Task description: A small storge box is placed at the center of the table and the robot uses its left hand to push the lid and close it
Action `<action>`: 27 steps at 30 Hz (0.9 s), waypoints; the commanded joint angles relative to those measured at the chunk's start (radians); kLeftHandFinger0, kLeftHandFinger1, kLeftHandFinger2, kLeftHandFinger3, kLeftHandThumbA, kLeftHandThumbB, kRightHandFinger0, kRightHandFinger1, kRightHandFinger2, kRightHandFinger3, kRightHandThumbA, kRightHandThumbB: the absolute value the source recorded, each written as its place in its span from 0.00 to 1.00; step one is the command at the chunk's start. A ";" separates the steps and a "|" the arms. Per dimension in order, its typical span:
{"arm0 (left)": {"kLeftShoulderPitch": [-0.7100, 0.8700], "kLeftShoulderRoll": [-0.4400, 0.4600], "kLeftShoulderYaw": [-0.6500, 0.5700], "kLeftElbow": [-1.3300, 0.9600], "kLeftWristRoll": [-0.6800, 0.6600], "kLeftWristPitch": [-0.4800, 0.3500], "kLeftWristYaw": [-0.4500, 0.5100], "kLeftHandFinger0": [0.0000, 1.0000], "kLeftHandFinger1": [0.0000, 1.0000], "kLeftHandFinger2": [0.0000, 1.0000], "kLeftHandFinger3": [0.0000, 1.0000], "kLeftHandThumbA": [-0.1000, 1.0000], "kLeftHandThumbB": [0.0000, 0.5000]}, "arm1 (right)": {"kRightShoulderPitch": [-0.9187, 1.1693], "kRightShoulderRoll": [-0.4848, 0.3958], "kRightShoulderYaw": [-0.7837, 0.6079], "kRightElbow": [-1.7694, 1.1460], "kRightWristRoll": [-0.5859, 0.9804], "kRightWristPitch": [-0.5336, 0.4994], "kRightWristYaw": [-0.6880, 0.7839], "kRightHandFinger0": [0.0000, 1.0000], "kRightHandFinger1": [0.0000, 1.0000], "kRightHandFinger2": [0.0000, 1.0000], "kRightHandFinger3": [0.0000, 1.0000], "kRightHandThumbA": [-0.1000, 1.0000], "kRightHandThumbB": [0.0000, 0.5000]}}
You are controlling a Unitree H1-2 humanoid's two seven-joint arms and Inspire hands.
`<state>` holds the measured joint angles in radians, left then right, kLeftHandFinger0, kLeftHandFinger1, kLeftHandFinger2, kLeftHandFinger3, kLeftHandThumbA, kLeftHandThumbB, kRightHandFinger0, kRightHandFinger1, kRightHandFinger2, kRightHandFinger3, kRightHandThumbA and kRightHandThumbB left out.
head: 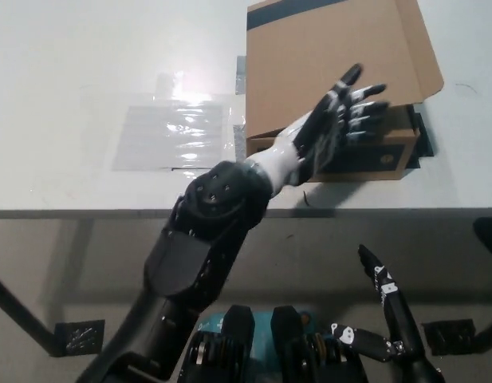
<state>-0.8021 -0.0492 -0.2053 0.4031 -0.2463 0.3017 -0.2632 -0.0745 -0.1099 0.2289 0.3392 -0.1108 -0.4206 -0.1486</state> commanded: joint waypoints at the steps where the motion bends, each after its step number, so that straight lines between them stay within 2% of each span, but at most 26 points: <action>1: 0.018 -0.010 0.035 -0.045 -0.033 0.026 -0.039 1.00 1.00 1.00 1.00 1.00 0.70 | -0.013 -0.003 0.008 -0.014 -0.016 -0.049 -0.014 1.00 1.00 1.00 1.00 1.00 0.67; 5: 0.060 -0.016 0.062 -0.072 -0.059 0.050 -0.049 1.00 1.00 1.00 1.00 1.00 0.67 | -0.019 -0.003 0.012 -0.010 -0.019 -0.049 -0.016 1.00 1.00 1.00 1.00 1.00 0.69; 9: 0.118 -0.022 0.136 -0.131 -0.157 0.122 -0.079 1.00 1.00 1.00 1.00 1.00 0.69 | -0.033 -0.003 0.014 0.001 -0.019 -0.049 -0.015 1.00 1.00 1.00 1.00 1.00 0.67; 12: 0.121 -0.026 0.145 -0.138 -0.153 0.133 -0.083 1.00 1.00 1.00 1.00 1.00 0.69 | -0.032 -0.003 0.015 0.001 -0.018 -0.049 -0.016 1.00 1.00 1.00 1.00 1.00 0.67; 17: 0.184 0.018 0.130 -0.312 -0.183 0.168 -0.124 1.00 1.00 1.00 1.00 1.00 0.69 | -0.035 0.001 0.010 -0.003 -0.011 -0.049 -0.014 1.00 1.00 1.00 1.00 1.00 0.68; 21: 0.300 0.116 0.020 -0.589 -0.268 0.168 -0.090 1.00 1.00 1.00 1.00 1.00 0.68 | -0.045 0.000 0.007 -0.002 -0.016 -0.049 -0.016 1.00 1.00 1.00 1.00 1.00 0.69; 24: 0.323 0.151 -0.018 -0.648 -0.302 0.168 -0.061 1.00 1.00 1.00 1.00 1.00 0.68 | -0.047 -0.001 0.005 -0.002 -0.013 -0.049 -0.012 1.00 1.00 1.00 1.00 1.00 0.70; 25: 0.399 0.211 -0.070 -0.778 -0.363 0.168 -0.050 1.00 1.00 1.00 1.00 1.00 0.68 | -0.049 -0.002 0.005 -0.002 -0.016 -0.049 -0.016 1.00 1.00 1.00 1.00 1.00 0.68; 27: 0.501 0.266 -0.108 -0.920 -0.387 0.168 -0.072 1.00 1.00 1.00 1.00 1.00 0.69 | -0.056 -0.004 0.007 0.003 -0.016 -0.049 -0.021 1.00 1.00 1.00 1.00 1.00 0.61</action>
<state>-0.4414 0.0966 -0.2067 -0.1954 -0.4557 0.4470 -0.3313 -0.0902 -0.1083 0.2398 0.3502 -0.1123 -0.4204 -0.1497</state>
